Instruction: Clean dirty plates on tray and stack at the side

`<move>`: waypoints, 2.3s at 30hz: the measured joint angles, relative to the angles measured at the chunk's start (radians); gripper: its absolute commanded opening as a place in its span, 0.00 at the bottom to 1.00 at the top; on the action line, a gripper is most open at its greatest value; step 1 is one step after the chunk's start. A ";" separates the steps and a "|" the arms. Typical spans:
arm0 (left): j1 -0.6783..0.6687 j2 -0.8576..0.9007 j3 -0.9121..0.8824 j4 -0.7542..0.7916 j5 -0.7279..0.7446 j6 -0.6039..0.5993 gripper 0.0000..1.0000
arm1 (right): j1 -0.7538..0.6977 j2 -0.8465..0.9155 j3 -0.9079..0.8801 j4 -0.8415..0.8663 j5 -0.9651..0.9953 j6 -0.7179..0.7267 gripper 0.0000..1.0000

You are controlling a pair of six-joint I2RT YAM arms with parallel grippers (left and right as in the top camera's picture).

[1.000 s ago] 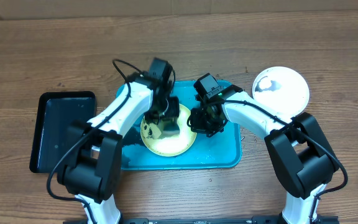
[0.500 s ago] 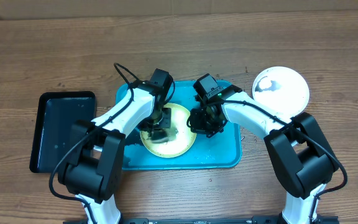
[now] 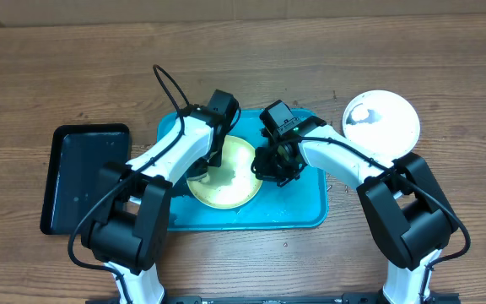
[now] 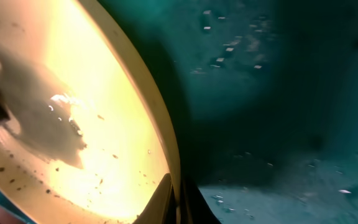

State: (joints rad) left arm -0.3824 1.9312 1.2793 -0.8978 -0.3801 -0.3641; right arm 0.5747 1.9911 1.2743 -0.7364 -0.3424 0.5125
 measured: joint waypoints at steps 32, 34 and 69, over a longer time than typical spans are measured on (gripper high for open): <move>0.006 -0.008 -0.039 -0.111 0.054 -0.068 0.04 | 0.003 0.001 0.000 -0.007 -0.014 -0.009 0.04; 0.006 -0.008 -0.015 -0.132 0.025 -0.091 0.04 | 0.007 0.001 0.000 -0.008 -0.015 -0.008 0.04; 0.777 -0.162 0.179 -0.256 0.505 0.002 0.04 | 0.293 -0.098 0.560 -0.607 1.030 -0.238 0.04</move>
State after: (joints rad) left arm 0.3946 1.7691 1.4582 -1.1534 0.1246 -0.3626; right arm 0.8677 1.8935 1.8339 -1.3437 0.6876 0.2741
